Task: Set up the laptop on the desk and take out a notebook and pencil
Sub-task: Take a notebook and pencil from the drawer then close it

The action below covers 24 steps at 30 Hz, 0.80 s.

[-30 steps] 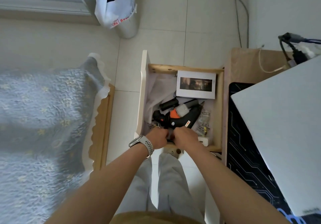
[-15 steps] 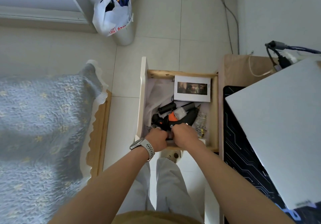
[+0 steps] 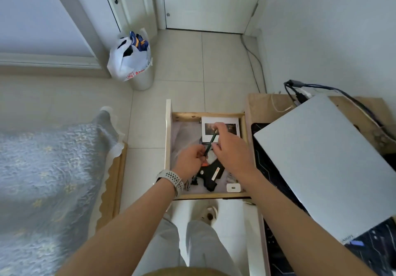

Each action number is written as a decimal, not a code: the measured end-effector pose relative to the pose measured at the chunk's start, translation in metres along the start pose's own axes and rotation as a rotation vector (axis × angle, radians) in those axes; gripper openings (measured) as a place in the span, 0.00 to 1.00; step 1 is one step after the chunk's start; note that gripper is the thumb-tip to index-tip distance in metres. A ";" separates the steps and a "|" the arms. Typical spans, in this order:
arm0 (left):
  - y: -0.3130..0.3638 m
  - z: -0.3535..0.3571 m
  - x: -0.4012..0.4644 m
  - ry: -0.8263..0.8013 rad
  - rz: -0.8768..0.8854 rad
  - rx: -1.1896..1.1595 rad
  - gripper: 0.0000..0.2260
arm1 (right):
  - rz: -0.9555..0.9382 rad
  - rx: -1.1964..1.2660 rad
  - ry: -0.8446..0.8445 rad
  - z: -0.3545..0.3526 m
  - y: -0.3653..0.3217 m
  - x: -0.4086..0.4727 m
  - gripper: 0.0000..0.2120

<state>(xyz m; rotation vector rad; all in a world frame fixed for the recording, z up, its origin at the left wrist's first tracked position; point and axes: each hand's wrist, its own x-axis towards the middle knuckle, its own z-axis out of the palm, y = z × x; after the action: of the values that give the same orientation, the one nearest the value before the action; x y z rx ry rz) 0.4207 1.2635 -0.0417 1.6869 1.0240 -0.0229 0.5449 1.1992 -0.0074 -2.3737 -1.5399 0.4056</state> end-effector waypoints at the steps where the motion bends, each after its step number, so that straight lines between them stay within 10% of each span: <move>1: 0.007 -0.004 -0.003 -0.011 0.017 -0.064 0.07 | 0.110 0.155 0.068 -0.009 -0.001 -0.001 0.15; 8: 0.068 -0.030 -0.020 -0.186 0.076 -0.586 0.09 | 0.510 0.942 0.094 -0.070 -0.016 -0.013 0.04; 24: 0.143 0.000 -0.056 -0.653 0.217 -0.437 0.11 | 0.637 1.069 0.527 -0.120 -0.024 -0.103 0.06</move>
<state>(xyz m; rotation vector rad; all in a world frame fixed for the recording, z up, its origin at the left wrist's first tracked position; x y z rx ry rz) 0.4753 1.2270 0.0974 1.2464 0.3205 -0.1830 0.5302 1.1039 0.1204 -1.7654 -0.1614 0.4962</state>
